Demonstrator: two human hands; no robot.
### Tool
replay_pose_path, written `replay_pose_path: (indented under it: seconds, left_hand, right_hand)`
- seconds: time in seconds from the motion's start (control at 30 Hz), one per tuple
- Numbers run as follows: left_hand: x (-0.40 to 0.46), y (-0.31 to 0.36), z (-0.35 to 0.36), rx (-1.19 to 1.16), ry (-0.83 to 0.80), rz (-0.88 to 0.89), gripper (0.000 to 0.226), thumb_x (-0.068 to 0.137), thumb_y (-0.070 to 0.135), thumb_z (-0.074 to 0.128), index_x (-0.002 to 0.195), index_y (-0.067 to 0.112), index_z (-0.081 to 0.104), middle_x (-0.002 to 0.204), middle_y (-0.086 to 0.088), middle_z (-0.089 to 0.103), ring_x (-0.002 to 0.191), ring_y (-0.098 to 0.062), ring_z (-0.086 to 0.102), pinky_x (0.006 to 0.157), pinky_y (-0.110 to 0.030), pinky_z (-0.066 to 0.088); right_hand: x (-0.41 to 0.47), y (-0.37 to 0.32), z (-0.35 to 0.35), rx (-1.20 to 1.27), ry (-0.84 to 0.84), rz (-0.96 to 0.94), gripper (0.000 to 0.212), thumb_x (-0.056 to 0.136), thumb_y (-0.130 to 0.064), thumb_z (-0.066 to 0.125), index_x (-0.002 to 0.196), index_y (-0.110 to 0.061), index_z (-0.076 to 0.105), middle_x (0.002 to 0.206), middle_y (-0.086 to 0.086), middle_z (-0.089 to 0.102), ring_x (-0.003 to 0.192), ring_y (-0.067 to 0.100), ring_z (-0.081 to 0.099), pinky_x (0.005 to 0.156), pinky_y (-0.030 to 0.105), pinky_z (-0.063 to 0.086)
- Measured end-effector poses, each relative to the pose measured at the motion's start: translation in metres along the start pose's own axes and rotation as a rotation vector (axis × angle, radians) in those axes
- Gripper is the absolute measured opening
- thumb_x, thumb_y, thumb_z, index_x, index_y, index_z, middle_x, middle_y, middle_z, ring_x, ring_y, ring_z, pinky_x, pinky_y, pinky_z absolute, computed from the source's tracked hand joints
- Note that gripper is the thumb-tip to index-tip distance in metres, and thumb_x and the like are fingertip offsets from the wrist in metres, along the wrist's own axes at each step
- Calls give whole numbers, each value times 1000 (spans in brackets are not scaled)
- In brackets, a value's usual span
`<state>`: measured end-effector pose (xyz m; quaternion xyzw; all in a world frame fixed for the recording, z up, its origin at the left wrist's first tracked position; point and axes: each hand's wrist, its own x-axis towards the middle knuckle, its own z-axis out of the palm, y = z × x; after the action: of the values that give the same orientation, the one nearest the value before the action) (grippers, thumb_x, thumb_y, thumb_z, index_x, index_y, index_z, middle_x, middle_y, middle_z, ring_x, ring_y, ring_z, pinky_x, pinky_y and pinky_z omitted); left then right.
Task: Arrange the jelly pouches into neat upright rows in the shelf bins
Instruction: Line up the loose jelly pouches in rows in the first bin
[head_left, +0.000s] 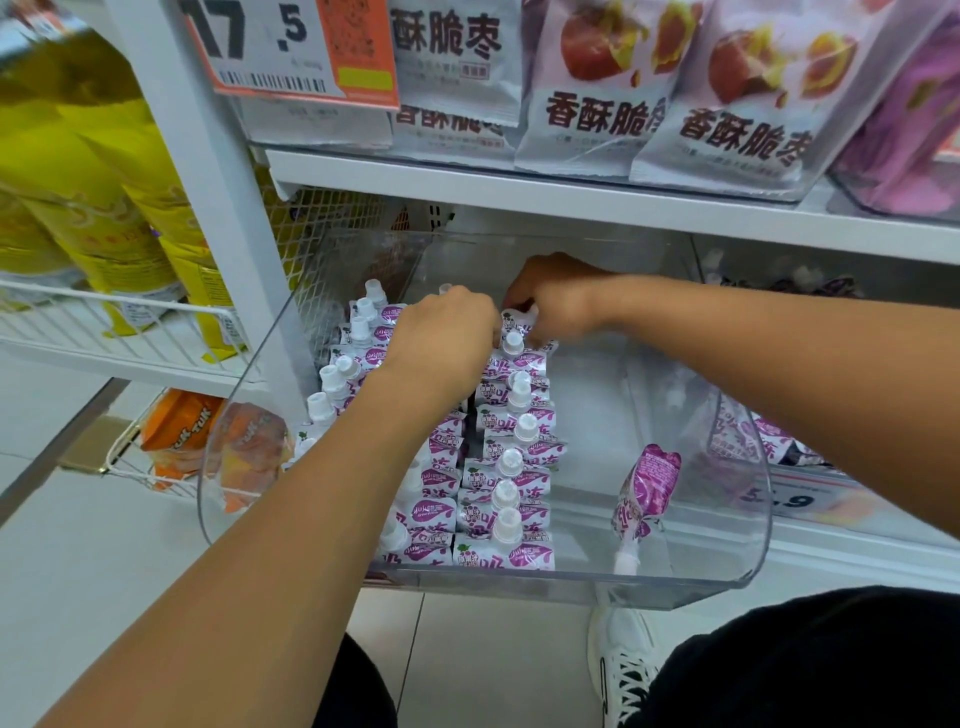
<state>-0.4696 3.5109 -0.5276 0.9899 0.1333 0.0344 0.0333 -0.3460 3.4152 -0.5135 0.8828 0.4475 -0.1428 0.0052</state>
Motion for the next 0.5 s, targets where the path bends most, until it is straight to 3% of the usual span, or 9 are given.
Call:
replay_pose_path:
  seconds: [0.1, 0.17, 0.27, 0.3, 0.37, 0.43, 0.5]
  left_hand:
    - [0, -1, 4, 19, 5, -12, 22, 91, 4, 63, 106, 18, 71, 105, -13, 60, 86, -34, 60, 65, -38, 40]
    - [2, -2, 6, 14, 16, -12, 22, 89, 4, 65, 106, 18, 69, 105, -13, 60, 87, -35, 62, 64, -38, 41]
    - [4, -4, 7, -46, 61, 22, 28, 89, 13, 69, 114, 16, 57, 106, -12, 61, 92, -35, 62, 65, -39, 43]
    - [4, -5, 7, -56, 59, 44, 34, 90, 19, 69, 120, 17, 52, 108, -12, 61, 95, -36, 62, 65, -39, 42]
    - [5, -6, 5, -34, 3, 76, 39, 94, 23, 63, 130, 22, 48, 111, -15, 60, 98, -37, 60, 66, -39, 41]
    - [5, -5, 4, -21, -54, 63, 36, 97, 23, 58, 133, 25, 50, 114, -17, 57, 96, -35, 58, 68, -38, 40]
    - [7, -4, 3, -34, -84, 48, 32, 99, 24, 56, 131, 24, 53, 116, -17, 57, 85, -31, 51, 68, -38, 38]
  right_hand:
    - [2, 7, 0, 265, -167, 53, 37, 92, -13, 66, 129, -14, 62, 122, 5, 63, 102, 29, 65, 85, 41, 58]
    - [-1, 13, 3, 487, -207, 85, 37, 95, -8, 63, 131, -13, 58, 116, 7, 57, 90, 26, 66, 81, 39, 60]
    - [3, 17, 10, 597, -190, 93, 5, 93, -9, 66, 94, -12, 62, 87, 6, 56, 71, 18, 58, 68, 28, 57]
    - [6, 16, 12, 627, -211, 88, 9, 92, -7, 66, 86, -12, 60, 82, 5, 54, 71, 17, 54, 65, 25, 54]
    - [9, 14, 13, 726, -287, 107, 8, 91, -5, 64, 90, -11, 61, 85, 4, 54, 80, 16, 51, 70, 24, 52]
    - [2, 16, 8, 764, -338, 128, 11, 91, -3, 63, 100, -9, 63, 92, 3, 59, 86, 16, 57, 77, 25, 53]
    - [-20, 17, -10, 536, -370, 151, 21, 90, -11, 68, 109, -1, 61, 94, 2, 63, 87, 20, 67, 78, 27, 57]
